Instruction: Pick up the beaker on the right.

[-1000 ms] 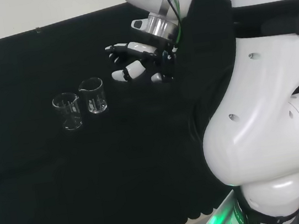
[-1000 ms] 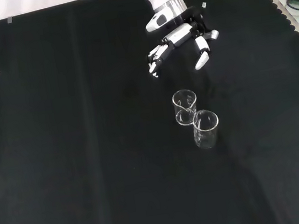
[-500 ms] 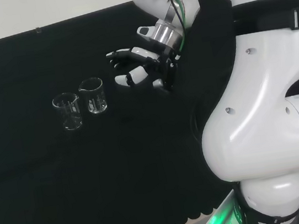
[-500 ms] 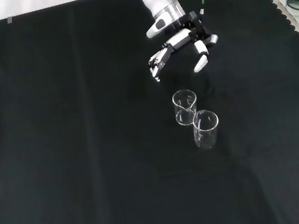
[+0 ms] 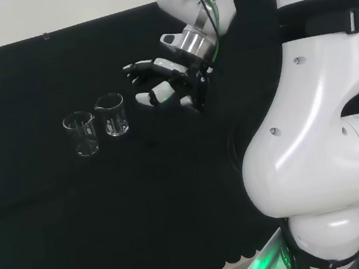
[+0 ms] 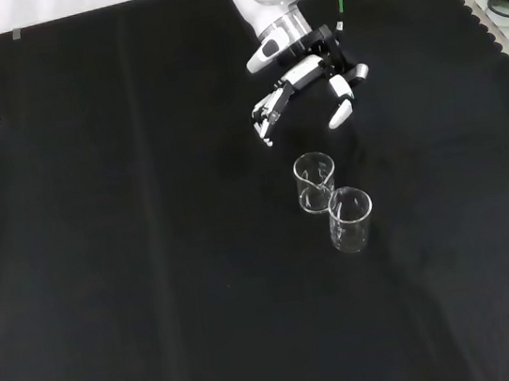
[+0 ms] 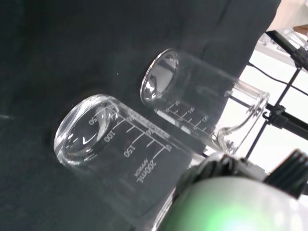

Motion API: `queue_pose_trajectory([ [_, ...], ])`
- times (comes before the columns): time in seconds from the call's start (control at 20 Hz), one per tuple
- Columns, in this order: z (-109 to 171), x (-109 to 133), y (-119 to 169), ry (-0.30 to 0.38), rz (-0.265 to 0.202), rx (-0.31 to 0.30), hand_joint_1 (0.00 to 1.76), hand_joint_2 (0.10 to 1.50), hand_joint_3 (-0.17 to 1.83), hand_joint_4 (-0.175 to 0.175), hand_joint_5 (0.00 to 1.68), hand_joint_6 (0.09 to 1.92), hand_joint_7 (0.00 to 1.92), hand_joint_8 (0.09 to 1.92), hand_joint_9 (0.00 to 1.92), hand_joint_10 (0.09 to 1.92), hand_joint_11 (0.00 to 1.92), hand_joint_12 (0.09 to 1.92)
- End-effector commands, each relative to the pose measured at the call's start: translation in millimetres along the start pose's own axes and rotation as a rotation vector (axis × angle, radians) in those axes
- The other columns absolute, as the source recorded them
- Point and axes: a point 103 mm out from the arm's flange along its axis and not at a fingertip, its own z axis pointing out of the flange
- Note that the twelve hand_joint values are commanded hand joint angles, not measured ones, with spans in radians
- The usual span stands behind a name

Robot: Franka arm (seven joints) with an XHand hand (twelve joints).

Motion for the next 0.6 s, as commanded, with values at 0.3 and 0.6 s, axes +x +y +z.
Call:
queue_pose_trajectory([
  [0.3,29,6,9,0.036,-0.049,0.024,0.96,0.27,1.19,-0.080,0.37,0.09,0.31,0.67,0.44,0.62,0.00,1.35],
  [0.6,3,-6,-4,0.091,-0.029,-0.046,0.95,0.26,1.18,-0.080,0.37,0.09,0.31,0.67,0.44,0.62,0.00,1.35],
])
